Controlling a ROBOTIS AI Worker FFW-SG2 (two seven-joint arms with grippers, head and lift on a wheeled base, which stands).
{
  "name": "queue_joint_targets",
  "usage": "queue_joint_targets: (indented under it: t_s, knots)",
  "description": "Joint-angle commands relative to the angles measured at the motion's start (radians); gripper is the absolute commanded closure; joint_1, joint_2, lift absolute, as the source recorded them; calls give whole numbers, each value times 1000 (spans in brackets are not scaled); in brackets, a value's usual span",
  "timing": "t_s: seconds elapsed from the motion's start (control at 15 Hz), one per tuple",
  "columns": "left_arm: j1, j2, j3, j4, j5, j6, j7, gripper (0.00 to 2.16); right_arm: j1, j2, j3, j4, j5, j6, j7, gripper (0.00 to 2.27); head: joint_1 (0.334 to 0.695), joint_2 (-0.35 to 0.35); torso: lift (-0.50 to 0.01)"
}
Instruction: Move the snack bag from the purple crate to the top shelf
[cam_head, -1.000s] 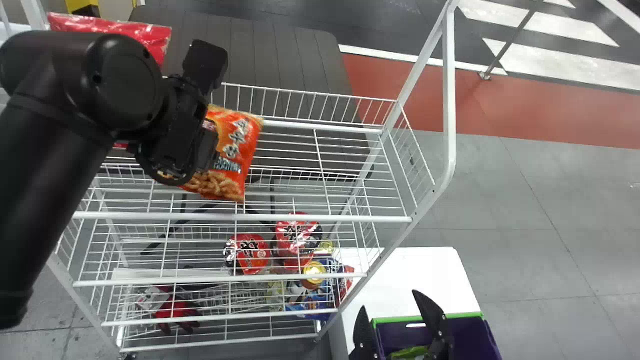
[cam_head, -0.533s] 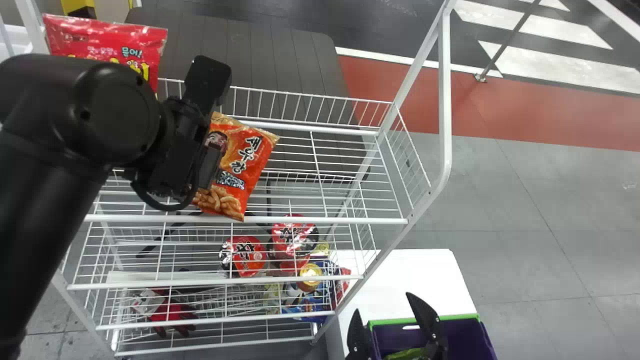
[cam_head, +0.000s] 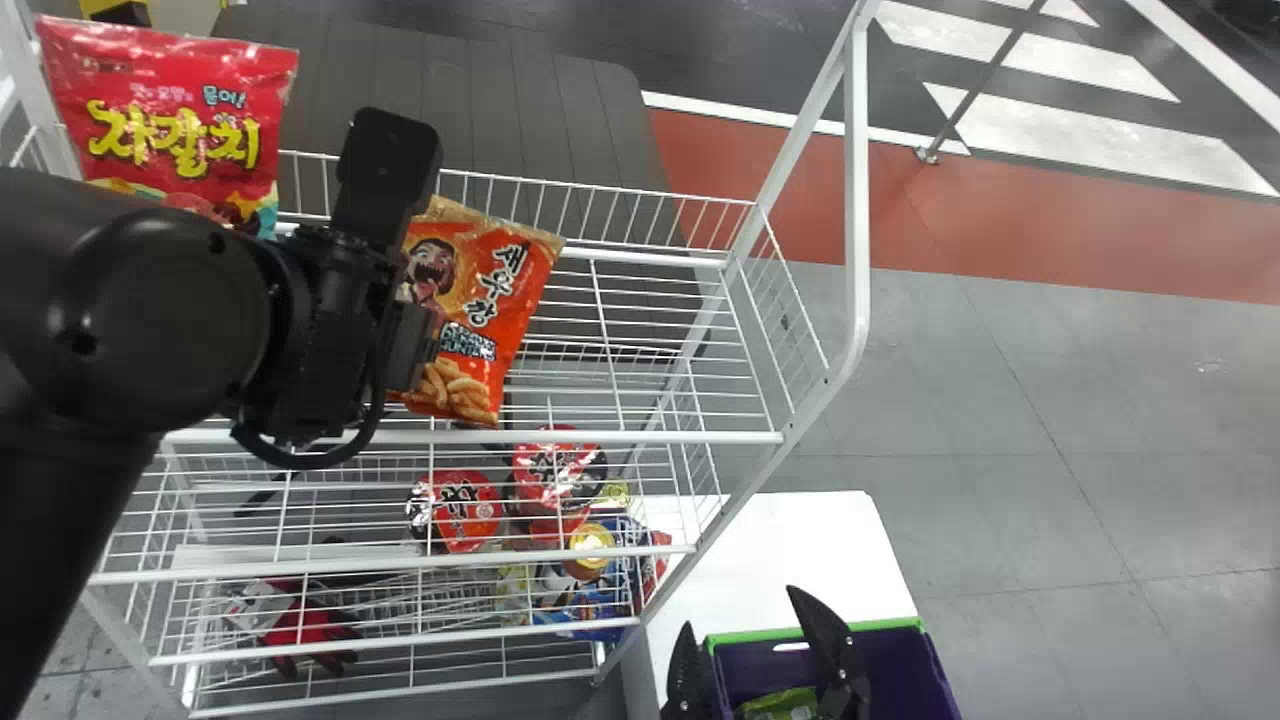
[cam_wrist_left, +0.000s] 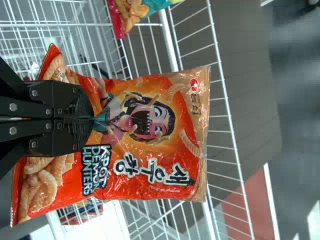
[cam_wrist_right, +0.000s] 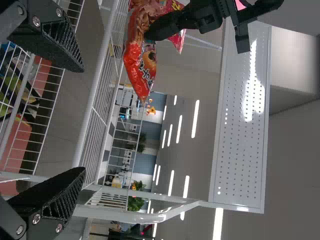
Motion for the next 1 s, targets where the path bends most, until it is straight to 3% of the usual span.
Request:
queue_joint_targets:
  t_s: [0.0,0.4,0.93]
  knots:
    - [26,-3,2,-40,-1,-56,-7,1565,7,0,1,0,3,-12,-8,120,695,-350,1]
    - [155,-3,-39,-76,-43,-583,-61,1568,30,-2,-4,-2,0,-30,-8,120,695,-350,1]
    - [322,-3,-44,-30,-209,-973,-117,1568,32,3,-4,-6,-2,-21,-8,120,695,-350,1]
